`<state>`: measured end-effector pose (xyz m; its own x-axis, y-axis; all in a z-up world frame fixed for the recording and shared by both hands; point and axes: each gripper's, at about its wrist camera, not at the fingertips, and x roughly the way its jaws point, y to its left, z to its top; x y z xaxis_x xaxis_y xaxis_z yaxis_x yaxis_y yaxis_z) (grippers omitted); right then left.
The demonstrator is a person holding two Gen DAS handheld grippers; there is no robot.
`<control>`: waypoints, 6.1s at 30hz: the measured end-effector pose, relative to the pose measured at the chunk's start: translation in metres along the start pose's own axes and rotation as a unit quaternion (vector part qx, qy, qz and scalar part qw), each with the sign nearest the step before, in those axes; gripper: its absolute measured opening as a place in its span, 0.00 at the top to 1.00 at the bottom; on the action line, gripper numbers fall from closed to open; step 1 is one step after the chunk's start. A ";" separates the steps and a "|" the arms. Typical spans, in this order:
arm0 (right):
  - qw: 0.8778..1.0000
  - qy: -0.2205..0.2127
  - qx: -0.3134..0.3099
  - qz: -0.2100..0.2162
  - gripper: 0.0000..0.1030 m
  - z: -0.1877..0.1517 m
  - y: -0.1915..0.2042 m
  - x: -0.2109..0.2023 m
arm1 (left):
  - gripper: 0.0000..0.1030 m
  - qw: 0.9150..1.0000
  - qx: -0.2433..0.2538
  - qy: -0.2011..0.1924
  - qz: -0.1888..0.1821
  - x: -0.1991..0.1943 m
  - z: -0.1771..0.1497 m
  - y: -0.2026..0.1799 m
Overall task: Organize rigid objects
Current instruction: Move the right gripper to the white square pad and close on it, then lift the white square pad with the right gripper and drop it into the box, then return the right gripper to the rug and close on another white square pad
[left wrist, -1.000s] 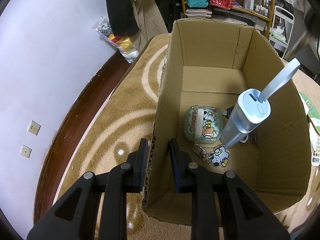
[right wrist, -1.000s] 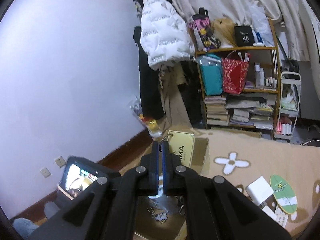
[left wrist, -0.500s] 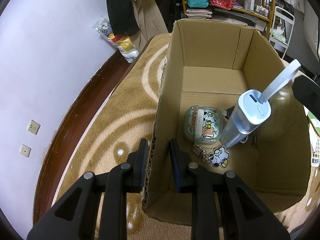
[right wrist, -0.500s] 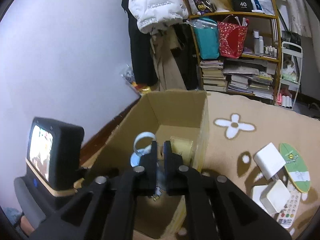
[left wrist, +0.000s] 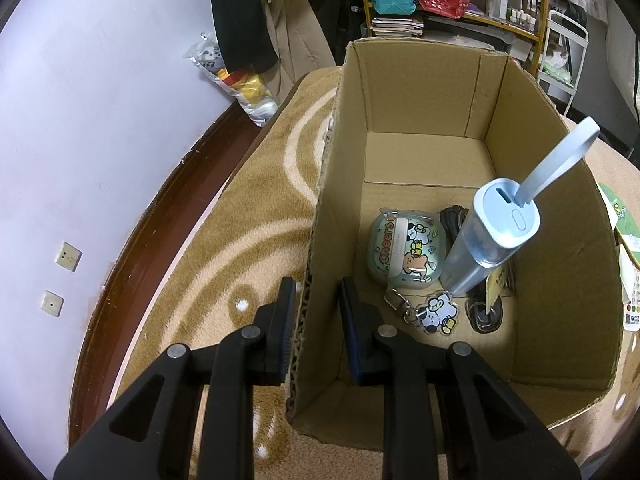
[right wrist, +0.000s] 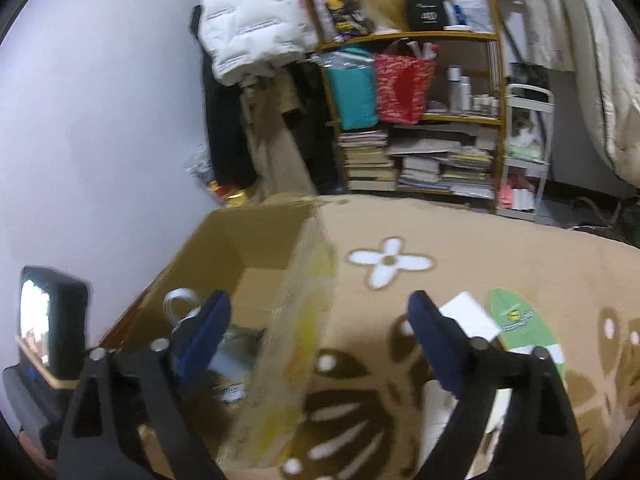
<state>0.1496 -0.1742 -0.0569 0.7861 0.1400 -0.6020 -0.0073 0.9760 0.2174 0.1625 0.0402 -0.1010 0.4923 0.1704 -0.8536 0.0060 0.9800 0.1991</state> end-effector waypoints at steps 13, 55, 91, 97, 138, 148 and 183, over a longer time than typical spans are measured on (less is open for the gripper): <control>0.996 0.060 0.008 -0.061 0.00 0.012 -0.065 0.050 | 0.79 1.000 0.001 -0.001 0.001 0.000 0.000 0.000; 0.985 0.163 0.020 -0.062 0.45 -0.027 -0.099 0.103 | 0.79 1.000 0.010 -0.004 0.010 0.001 -0.001 -0.005; 0.996 -0.006 -0.030 0.080 0.45 0.036 0.024 0.003 | 0.78 1.000 0.012 -0.004 0.012 0.001 -0.001 -0.005; 0.994 -0.002 -0.049 0.094 0.45 0.032 0.041 0.005 | 0.78 1.000 0.012 -0.004 0.012 0.000 -0.001 -0.005; 0.997 0.033 -0.033 0.068 0.09 0.019 0.026 0.017 | 0.78 1.000 0.003 -0.008 0.010 -0.001 -0.006 -0.002; 0.999 0.034 0.024 0.025 0.00 0.019 -0.026 0.003 | 0.78 1.000 0.004 -0.008 0.013 0.000 -0.005 -0.002; 0.977 0.187 0.049 -0.089 0.18 -0.058 -0.106 0.050 | 0.78 1.000 0.005 -0.007 0.011 0.000 -0.004 -0.001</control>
<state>0.1536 -0.2609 -0.1542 0.4881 0.0389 -0.8719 0.1829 0.9723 0.1458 0.1588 0.0396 -0.1028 0.5043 0.1911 -0.8421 0.0031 0.9748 0.2230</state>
